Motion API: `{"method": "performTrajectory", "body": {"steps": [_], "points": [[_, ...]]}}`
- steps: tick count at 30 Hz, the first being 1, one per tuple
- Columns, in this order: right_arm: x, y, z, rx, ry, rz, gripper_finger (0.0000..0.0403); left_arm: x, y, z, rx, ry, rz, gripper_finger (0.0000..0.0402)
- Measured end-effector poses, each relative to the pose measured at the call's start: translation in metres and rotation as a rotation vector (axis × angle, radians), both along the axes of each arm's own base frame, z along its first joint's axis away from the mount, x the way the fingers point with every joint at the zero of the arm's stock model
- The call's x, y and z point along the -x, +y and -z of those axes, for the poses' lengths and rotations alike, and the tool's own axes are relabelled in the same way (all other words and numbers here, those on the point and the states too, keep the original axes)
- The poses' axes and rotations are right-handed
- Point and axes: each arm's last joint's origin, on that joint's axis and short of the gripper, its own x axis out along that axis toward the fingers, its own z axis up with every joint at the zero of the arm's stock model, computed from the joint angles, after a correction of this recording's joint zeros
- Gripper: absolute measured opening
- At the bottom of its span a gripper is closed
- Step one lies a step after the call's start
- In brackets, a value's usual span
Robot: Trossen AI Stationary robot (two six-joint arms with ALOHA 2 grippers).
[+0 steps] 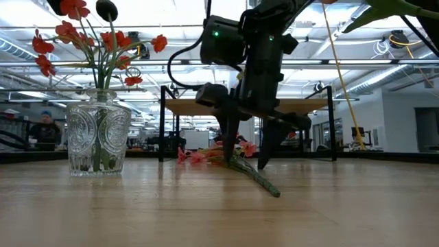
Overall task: Pick and place flowers into a vace then onto a shelf
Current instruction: Put the pink flowers into the right transparent vase
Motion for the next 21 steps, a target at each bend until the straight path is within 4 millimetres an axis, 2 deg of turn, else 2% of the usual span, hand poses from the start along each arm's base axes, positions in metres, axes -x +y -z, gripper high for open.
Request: {"method": "performTrajectory", "body": {"steps": [4, 9, 17, 21], "points": [[0.003, 0.004, 0.008, 0.006, 0.052, -0.039, 0.022, 0.0, 0.0, 0.002, -0.004, 0.016, -0.016, 0.0399], [0.007, 0.004, 0.011, 0.016, 0.087, -0.084, 0.0157, 0.0, 0.0, 0.003, -0.01, 0.025, -0.016, 0.0399], [0.007, -0.001, 0.007, 0.021, 0.068, -0.139, 0.0016, 0.0, 0.0, 0.004, -0.013, 0.033, -0.016, 0.0399], [0.006, -0.007, -0.005, 0.048, 0.02, -0.108, 0.0012, 0.0, 0.0, 0.004, -0.016, 0.036, -0.016, 0.0399]]}}
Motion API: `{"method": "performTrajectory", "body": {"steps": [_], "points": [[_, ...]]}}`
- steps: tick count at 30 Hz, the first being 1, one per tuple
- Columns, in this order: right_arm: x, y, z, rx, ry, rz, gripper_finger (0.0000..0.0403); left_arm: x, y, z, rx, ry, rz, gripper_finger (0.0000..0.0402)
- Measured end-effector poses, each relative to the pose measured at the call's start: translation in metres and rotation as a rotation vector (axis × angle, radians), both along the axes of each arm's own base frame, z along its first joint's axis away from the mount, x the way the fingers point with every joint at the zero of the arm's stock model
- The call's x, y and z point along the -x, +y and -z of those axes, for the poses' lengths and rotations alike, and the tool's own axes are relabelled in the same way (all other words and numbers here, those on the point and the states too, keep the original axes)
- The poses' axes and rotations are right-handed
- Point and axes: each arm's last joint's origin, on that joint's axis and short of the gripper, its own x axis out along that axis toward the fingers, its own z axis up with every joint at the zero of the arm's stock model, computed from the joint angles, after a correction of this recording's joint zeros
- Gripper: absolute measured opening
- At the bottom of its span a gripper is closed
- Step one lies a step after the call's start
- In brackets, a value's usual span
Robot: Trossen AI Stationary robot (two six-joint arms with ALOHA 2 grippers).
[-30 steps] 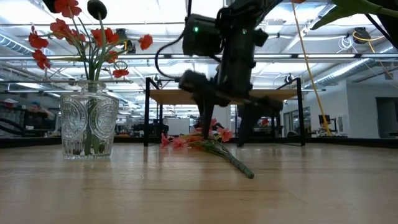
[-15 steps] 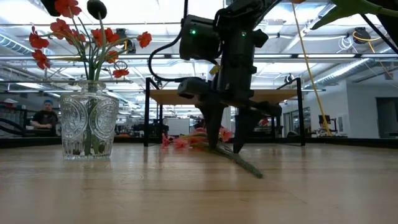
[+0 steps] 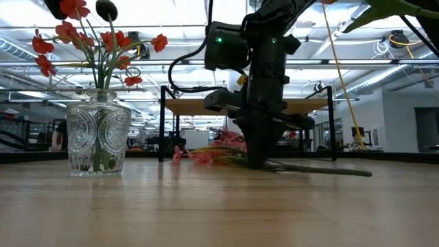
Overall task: Pick and place flowers into a vace then onto a shelf
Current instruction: Put the pink flowers into the right transparent vase
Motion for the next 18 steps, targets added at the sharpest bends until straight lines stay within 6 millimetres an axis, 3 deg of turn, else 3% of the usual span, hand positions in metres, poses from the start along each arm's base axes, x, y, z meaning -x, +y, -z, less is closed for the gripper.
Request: {"method": "performTrajectory", "body": {"steps": [5, 10, 18], "points": [[-0.002, -0.01, -0.02, 0.058, -0.104, 0.03, 0.0004, 0.0, 0.0, 0.0, -0.002, 0.003, 0.0, 0.0399], [0.0, -0.017, -0.055, 0.131, -0.229, 0.079, 0.0003, 0.0, 0.0, 0.001, -0.007, 0.01, 0.0, 0.0399], [0.011, -0.021, -0.094, 0.234, -0.337, 0.138, 0.0001, 0.0, 0.0, 0.002, -0.012, 0.016, 0.001, 0.0399]]}}
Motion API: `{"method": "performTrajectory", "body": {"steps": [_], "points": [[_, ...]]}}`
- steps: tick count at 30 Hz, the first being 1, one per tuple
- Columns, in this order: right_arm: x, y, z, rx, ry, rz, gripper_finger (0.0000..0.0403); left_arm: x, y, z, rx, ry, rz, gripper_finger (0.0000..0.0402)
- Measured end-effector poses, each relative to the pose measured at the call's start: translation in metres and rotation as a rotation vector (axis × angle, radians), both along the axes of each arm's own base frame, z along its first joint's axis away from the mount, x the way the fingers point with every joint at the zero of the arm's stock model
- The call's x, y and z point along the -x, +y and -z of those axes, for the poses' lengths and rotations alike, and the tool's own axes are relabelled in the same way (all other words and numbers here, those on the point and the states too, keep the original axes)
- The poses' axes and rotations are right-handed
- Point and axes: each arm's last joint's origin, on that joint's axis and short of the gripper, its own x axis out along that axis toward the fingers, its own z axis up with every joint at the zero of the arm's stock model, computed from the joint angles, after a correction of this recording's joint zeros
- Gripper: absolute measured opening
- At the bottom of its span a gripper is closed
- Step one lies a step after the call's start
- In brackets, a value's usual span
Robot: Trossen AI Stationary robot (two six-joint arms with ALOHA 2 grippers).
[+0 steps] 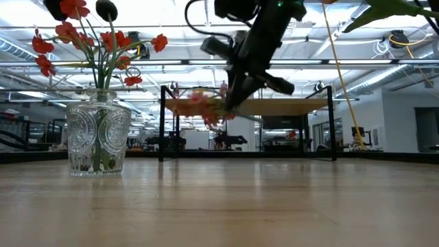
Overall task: Pick and place flowers into a vace then onto a shelf
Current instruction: Put the pink flowers into the right transparent vase
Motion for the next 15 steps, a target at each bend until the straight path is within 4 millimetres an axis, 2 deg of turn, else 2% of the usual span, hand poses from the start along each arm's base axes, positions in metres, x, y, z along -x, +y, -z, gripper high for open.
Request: {"method": "performTrajectory", "body": {"steps": [5, 10, 15], "points": [[0.008, 0.005, -0.027, 0.0, -0.097, -0.018, 0.0001, 0.0, 0.0, 0.0, -0.003, 0.004, 0.0, 0.0399], [0.007, 0.013, -0.05, -0.101, -0.256, -0.078, 0.0001, 0.0, 0.0, 0.001, -0.004, 0.005, 0.0, 0.0399], [0.007, 0.027, -0.075, 0.008, -0.428, -0.078, 0.0, 0.0, 0.0, 0.001, -0.005, 0.005, -0.011, 0.0399]]}}
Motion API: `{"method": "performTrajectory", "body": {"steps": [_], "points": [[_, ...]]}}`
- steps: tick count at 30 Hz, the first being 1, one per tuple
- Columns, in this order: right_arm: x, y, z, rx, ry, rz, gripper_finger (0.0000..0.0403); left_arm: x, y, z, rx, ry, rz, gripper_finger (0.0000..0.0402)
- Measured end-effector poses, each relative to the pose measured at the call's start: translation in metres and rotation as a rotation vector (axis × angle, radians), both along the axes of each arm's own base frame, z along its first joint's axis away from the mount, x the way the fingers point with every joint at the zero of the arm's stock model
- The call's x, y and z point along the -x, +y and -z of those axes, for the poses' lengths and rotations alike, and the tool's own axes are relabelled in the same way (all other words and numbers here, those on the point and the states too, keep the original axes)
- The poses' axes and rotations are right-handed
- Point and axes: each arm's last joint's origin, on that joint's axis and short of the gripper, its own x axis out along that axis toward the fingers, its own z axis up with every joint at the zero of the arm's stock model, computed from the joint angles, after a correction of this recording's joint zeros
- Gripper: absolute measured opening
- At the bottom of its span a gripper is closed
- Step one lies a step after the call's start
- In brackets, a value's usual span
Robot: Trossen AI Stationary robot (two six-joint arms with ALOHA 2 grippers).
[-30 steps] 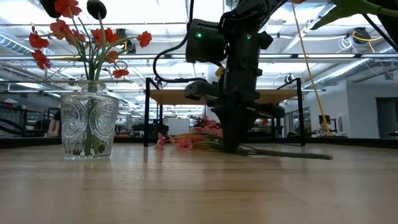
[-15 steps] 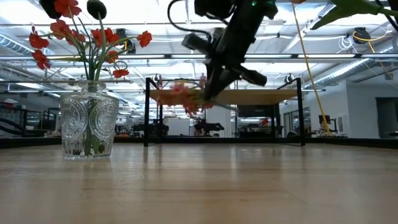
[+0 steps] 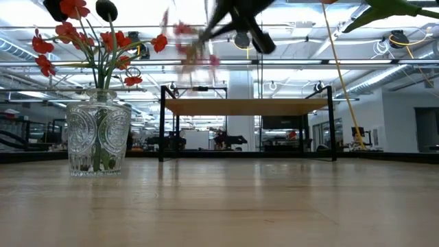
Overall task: Pick and place flowers into a vace then onto a shelf
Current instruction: Put the pink flowers into the right transparent vase
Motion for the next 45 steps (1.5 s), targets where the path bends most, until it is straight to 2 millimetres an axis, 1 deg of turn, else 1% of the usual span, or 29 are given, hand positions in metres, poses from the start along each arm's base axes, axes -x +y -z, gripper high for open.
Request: {"method": "performTrajectory", "body": {"steps": [4, 11, 16, 21, 23, 25, 29, 34, 39, 45], "points": [[0.003, 0.004, -0.014, 0.089, -0.081, 0.047, 0.0, 0.0, 0.0, 0.0, 0.004, 0.0, -0.001, 0.0399], [0.016, 0.005, -0.034, 0.246, -0.116, 0.083, 0.0, 0.0, 0.0, 0.0, 0.028, 0.001, -0.008, 0.0399], [0.024, 0.014, -0.051, 0.457, -0.148, 0.041, 0.0, 0.0, 0.001, 0.0, 0.039, 0.001, -0.027, 0.0399], [0.028, 0.03, -0.07, 0.683, -0.219, 0.022, 0.0, 0.0, 0.001, 0.0, 0.053, 0.001, -0.029, 0.0399], [0.033, 0.037, -0.077, 0.792, -0.222, -0.03, 0.0, 0.0, 0.001, 0.0, 0.056, 0.002, -0.029, 0.0399], [0.035, 0.043, -0.081, 0.864, -0.236, -0.068, 0.0, 0.0, 0.001, 0.0, 0.055, 0.001, -0.035, 0.0399], [0.044, 0.051, -0.088, 0.911, -0.235, -0.113, 0.0001, 0.0, 0.002, 0.0, 0.065, -0.001, -0.071, 0.0399], [0.06, 0.053, -0.102, 0.948, -0.255, -0.138, 0.0002, 0.0, 0.003, 0.0, 0.078, -0.003, -0.102, 0.0399], [0.082, 0.054, -0.111, 0.965, -0.23, -0.19, 0.0003, 0.0, 0.004, 0.0, 0.113, -0.005, -0.13, 0.0399], [0.11, 0.058, -0.124, 0.989, -0.238, -0.268, 0.0002, 0.0, 0.005, 0.0, 0.153, -0.01, -0.179, 0.0399]]}}
